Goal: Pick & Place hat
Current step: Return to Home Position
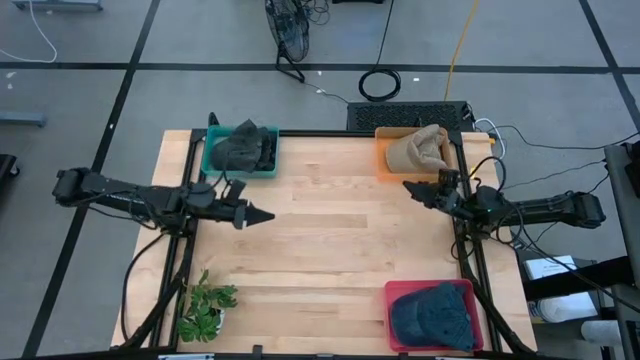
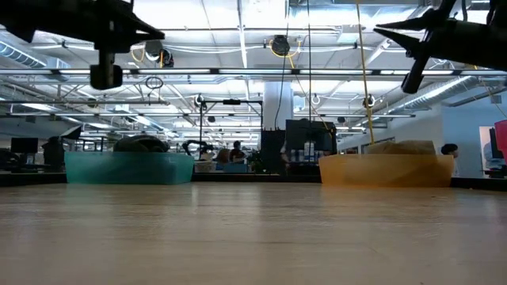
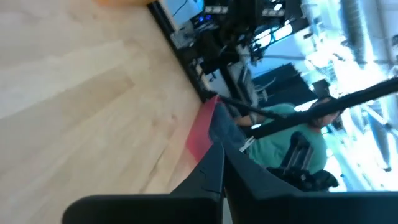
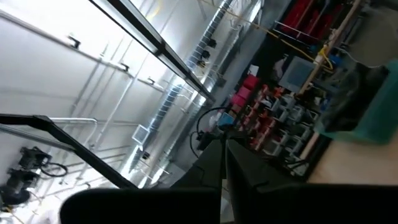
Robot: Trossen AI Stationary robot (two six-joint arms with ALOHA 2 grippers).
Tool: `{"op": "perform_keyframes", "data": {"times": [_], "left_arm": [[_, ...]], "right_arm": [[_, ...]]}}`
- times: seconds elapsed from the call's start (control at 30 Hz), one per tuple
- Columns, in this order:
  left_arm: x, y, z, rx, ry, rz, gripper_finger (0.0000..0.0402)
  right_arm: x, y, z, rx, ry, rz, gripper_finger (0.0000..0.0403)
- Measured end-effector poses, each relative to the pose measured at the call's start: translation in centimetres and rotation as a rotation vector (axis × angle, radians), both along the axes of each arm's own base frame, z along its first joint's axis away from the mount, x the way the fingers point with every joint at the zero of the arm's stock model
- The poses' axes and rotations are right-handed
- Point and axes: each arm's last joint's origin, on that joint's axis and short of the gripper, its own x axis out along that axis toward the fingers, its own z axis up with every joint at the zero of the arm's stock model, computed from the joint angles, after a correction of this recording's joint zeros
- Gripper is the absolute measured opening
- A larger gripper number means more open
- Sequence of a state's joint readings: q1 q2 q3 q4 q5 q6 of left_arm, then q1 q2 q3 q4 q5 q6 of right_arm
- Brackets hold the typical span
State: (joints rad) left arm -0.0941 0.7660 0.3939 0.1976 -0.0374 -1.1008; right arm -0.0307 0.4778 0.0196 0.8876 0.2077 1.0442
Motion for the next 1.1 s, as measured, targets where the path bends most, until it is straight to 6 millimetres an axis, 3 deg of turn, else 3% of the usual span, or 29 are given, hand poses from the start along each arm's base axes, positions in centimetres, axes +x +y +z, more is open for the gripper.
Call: {"op": "perform_keyframes", "data": {"times": [0.17,0.47,0.77,0.93,1.1], "left_arm": [[-0.8,-1.1,-1.5,0.072,-0.010,-0.032,0.0004],[-1.5,-1.4,-4.3,0.423,-0.059,-0.157,0.0005],[-2.6,-0.9,-6.5,0.449,-0.145,-0.133,0.0004],[-3.4,-0.9,-7.4,0.459,-0.164,-0.138,0.0004],[-3.9,-0.8,-7.7,0.526,-0.163,-0.144,0.0003]], "right_arm": [[0.2,0.0,-0.6,-0.069,0.080,-0.028,0.0001],[0.5,0.1,-1.3,-0.416,0.237,-0.117,0.0001],[0.8,0.1,-2.9,-0.464,0.415,-0.092,0.0002],[0.7,0.1,-2.7,-0.426,0.383,-0.087,0.0002],[0.7,0.1,-2.4,-0.521,0.377,-0.122,0.0002]]}}
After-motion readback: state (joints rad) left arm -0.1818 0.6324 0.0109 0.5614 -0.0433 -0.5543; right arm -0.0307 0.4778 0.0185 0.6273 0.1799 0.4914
